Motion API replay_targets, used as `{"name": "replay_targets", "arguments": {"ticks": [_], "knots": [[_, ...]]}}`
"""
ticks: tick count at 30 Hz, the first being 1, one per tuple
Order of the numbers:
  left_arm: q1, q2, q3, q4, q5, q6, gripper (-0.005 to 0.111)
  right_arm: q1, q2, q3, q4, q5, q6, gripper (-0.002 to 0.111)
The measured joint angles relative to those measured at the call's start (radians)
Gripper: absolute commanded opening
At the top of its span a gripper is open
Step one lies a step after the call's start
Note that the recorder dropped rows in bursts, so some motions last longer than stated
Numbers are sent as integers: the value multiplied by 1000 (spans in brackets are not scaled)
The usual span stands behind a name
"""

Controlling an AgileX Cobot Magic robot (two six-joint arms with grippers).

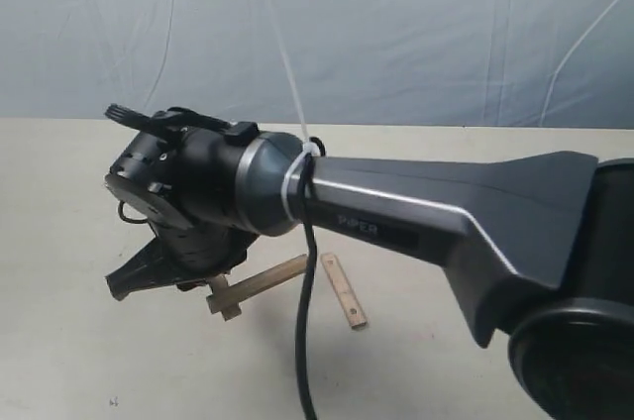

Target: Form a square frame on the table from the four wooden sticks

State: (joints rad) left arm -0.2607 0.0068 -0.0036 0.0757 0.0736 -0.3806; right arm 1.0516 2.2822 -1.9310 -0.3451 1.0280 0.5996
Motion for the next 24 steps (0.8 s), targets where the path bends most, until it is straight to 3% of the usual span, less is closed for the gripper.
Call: {"name": "replay_targets", "arguments": {"ticks": [15,24], "knots": [[0,0,0,0,0,0,0,-100,-36,258,63,-171,39,0],[0,0,0,-9,0,0,0,-116,-37,324,75,-251,53,0]]}}
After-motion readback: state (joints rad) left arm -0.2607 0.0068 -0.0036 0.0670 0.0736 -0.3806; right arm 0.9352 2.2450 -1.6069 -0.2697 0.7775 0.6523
